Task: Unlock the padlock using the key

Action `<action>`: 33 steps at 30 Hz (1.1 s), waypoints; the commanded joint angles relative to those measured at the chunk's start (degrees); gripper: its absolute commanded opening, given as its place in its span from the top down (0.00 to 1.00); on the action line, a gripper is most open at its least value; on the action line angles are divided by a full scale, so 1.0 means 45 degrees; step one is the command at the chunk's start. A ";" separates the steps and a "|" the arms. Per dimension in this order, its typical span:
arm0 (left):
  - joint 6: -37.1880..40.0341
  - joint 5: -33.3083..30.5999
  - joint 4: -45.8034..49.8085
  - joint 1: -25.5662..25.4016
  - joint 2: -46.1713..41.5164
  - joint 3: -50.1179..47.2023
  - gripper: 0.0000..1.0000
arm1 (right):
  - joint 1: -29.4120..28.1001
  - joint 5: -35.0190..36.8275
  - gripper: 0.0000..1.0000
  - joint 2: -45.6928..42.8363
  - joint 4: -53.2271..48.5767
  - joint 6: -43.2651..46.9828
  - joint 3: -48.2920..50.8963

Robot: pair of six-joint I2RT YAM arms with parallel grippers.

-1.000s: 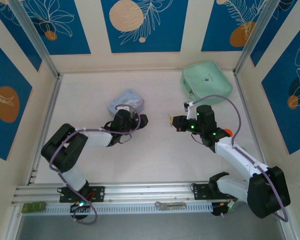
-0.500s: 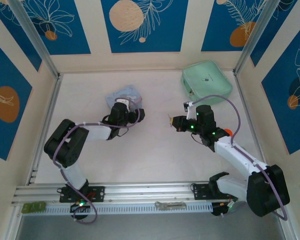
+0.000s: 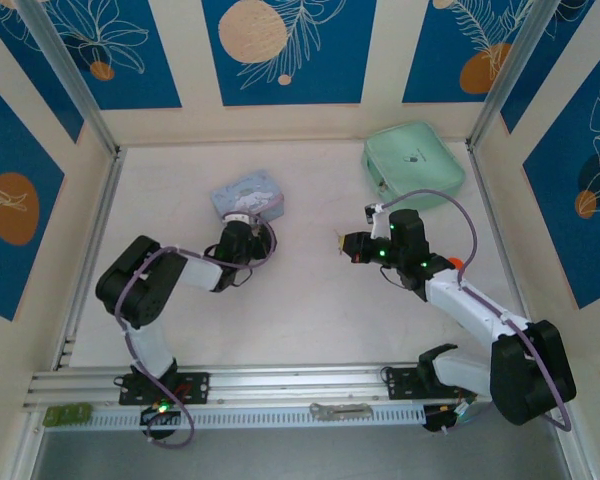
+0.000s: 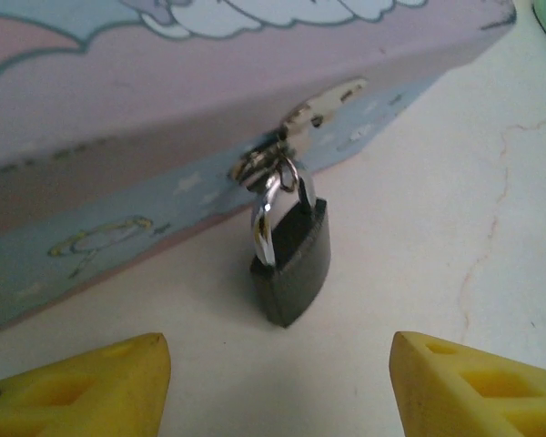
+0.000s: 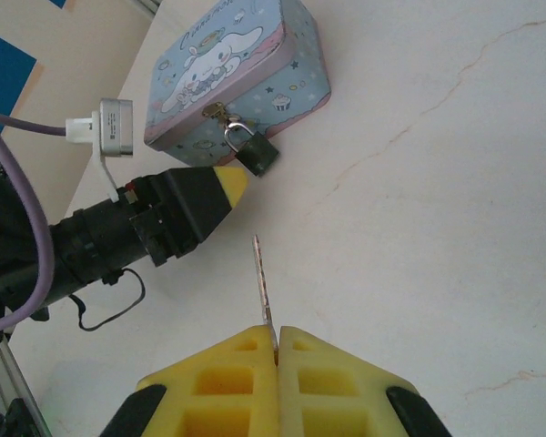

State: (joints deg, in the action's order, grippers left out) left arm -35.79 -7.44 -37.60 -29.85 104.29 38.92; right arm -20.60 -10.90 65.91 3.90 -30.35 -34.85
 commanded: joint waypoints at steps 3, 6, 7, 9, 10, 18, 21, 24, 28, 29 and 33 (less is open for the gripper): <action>-0.0374 -0.0668 -0.2151 0.0109 0.1353 0.0656 0.41 | -0.0012 -0.0197 1.00 -0.0036 0.0295 -0.0152 -0.0114; -0.0614 -0.0591 -0.2755 0.0109 0.2097 0.1039 0.44 | -0.0012 -0.0157 1.00 -0.0037 0.0283 -0.0152 -0.0092; -0.0716 -0.0460 -0.2877 0.0109 0.2333 0.1213 0.45 | -0.0012 -0.0145 1.00 -0.0027 0.0285 -0.0151 -0.0089; -0.0908 -0.0232 -0.2969 0.0109 0.2755 0.1545 0.48 | -0.0012 -0.0140 1.00 0.0019 0.0285 -0.0131 -0.0122; -0.1012 -0.0131 -0.2989 0.0109 0.2964 0.1685 0.50 | -0.0012 -0.0138 1.00 0.0040 0.0274 -0.0131 -0.0131; -0.1285 0.0354 -0.2949 0.0109 0.3698 0.2152 0.85 | -0.0012 -0.0156 1.00 0.0270 0.0416 -0.0152 -0.0118; -0.1285 0.0462 -0.2893 0.0165 0.3825 0.2267 0.85 | 0.0003 -0.0205 1.00 0.0353 0.0459 -0.0136 -0.0135; -0.1483 0.0516 -0.2977 0.0262 0.3919 0.2290 0.90 | 0.0007 -0.0233 1.00 0.0412 0.0465 -0.0113 -0.0144; -0.1929 0.0889 -0.3438 0.0399 0.3762 0.2068 1.00 | 0.0008 -0.0216 1.00 0.0466 0.0537 -0.0111 -0.0117; -0.2076 0.1063 -0.3541 0.0421 0.3602 0.1956 1.00 | 0.0008 -0.0215 1.00 0.0475 0.0542 -0.0129 -0.0099; -0.3275 0.2245 -0.4387 0.0479 0.2891 0.1295 1.00 | 0.0003 -0.0483 1.00 0.0685 0.0698 -0.0085 -0.0031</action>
State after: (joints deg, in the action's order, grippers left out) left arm -45.76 -2.81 -55.83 -28.25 119.26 47.33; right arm -20.60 -10.98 67.92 5.85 -30.48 -34.85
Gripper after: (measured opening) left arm 0.119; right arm 0.051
